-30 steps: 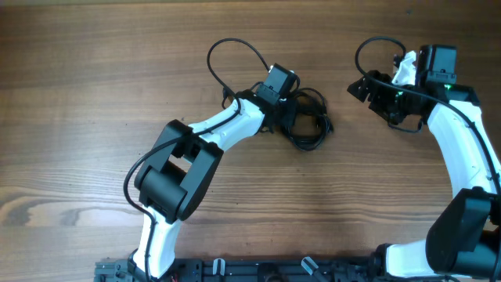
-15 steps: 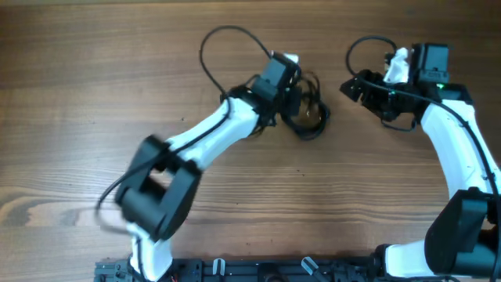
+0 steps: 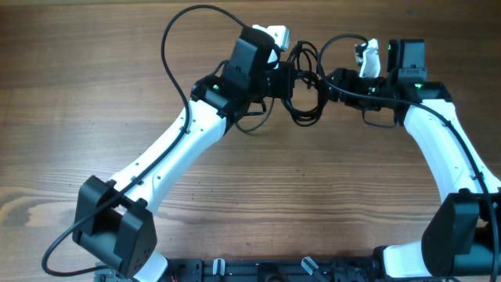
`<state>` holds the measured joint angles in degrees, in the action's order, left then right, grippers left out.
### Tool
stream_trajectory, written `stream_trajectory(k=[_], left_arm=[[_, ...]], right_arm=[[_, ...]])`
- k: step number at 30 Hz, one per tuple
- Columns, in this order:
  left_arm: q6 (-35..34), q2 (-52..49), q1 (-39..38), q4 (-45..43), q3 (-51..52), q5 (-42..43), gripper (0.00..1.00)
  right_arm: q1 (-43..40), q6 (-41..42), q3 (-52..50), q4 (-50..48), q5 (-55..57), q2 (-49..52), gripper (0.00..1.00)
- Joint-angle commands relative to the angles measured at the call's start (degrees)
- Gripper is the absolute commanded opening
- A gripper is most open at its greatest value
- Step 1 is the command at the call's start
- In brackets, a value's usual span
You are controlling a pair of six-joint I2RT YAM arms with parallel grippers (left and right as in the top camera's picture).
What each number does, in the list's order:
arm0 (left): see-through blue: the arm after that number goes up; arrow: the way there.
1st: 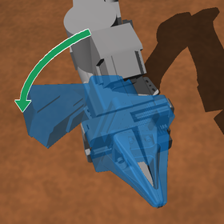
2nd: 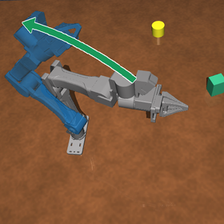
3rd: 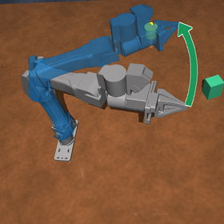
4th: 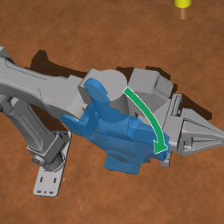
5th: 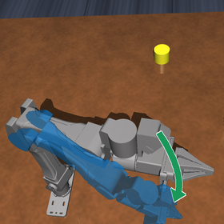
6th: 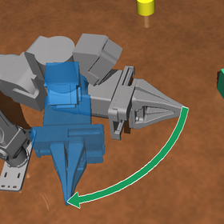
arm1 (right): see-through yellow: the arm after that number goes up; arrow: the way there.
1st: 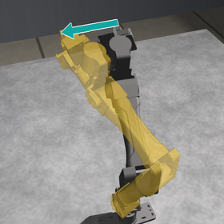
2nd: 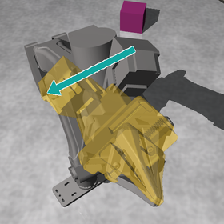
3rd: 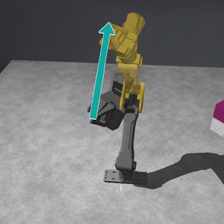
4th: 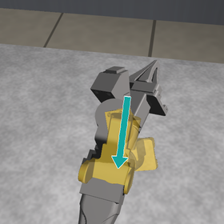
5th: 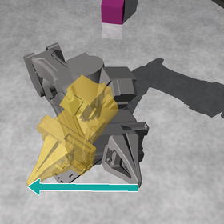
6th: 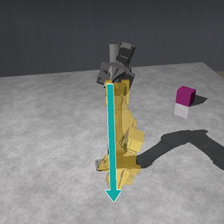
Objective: Untangle cables
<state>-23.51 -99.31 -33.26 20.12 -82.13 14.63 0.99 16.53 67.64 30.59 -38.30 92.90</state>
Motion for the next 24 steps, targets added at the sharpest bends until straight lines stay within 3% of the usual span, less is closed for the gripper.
stream_trajectory(k=[1,9,13,19,24], left_arm=[[-1.4,2.36,0.28,-0.76,-0.81,2.67,0.04],[-4.76,2.38,1.25,-3.69,-0.81,3.02,0.04],[-7.43,2.58,1.66,-4.72,-0.81,6.14,0.04],[-7.41,6.43,6.05,-5.81,-0.83,7.8,0.04],[-8.83,10.91,14.99,-3.72,-0.81,4.81,0.04]], right_arm=[[0.13,-2.89,0.28,-0.15,-8.37,0.46,0.7],[1.29,-2.8,0.26,3.15,-0.87,0.48,0.67],[1.31,-2.47,0.26,3.06,2.95,0.5,0.51],[1.07,9.86,0.11,7.61,20.02,0.5,0.08],[0.87,11.08,-0.68,10.6,23.71,0.55,0.04]])
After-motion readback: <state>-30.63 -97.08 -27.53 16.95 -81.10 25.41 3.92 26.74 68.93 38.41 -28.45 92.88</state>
